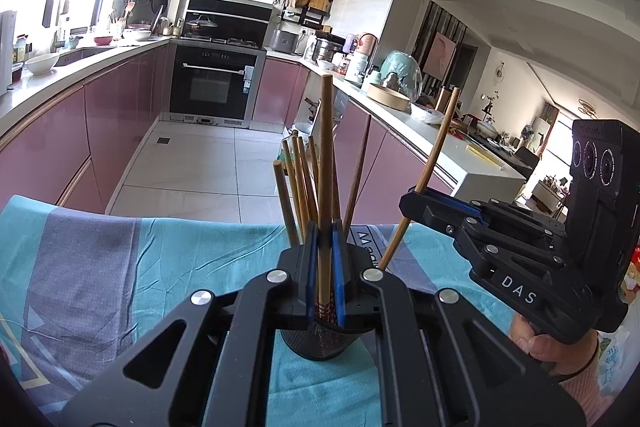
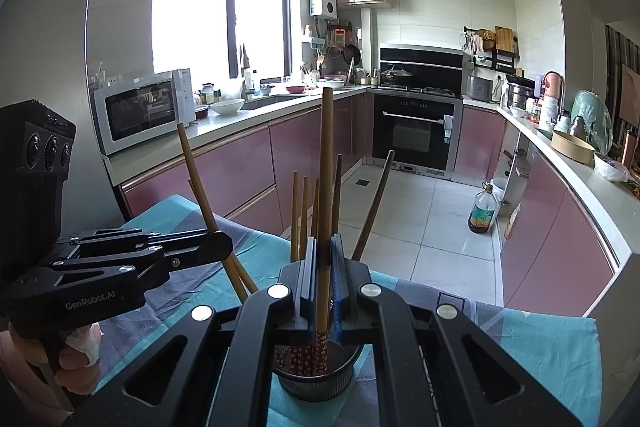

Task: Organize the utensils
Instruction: 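Push both held chopsticks down into the mesh cup among the others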

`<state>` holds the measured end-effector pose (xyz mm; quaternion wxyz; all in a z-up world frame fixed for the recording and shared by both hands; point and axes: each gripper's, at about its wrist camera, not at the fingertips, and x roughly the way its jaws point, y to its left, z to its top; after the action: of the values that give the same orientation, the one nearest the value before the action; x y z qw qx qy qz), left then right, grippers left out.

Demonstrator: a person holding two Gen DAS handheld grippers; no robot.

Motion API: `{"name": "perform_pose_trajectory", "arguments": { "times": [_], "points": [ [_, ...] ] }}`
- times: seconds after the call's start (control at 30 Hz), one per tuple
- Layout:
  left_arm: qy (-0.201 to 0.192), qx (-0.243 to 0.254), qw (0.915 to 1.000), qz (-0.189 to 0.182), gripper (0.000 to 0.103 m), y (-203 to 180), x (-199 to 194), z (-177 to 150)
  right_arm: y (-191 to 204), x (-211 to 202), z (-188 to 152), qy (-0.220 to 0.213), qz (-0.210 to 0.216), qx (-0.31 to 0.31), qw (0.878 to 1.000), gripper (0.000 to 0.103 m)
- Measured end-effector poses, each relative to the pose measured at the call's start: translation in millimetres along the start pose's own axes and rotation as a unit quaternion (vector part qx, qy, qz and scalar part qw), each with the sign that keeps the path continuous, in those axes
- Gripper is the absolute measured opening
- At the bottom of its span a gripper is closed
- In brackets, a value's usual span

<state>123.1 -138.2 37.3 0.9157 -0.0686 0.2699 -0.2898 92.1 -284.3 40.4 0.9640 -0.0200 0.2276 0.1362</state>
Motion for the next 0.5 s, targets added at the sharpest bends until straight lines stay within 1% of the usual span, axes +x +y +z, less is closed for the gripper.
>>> {"name": "perform_pose_trajectory", "arguments": {
  "times": [0.2, 0.5],
  "points": [
    [0.004, -0.002, 1.0, 0.0, 0.008, 0.7, 1.2, 3.1, -0.9, 2.6, -2.7, 0.004, -0.003, -0.003, 1.0, 0.005],
    [0.015, -0.006, 0.9999, 0.004, 0.008, 4.6, 11.5, 2.2, -1.9, 14.5, -10.5, 0.02, -0.006, -0.006, 1.0, 0.005]
  ]
}}
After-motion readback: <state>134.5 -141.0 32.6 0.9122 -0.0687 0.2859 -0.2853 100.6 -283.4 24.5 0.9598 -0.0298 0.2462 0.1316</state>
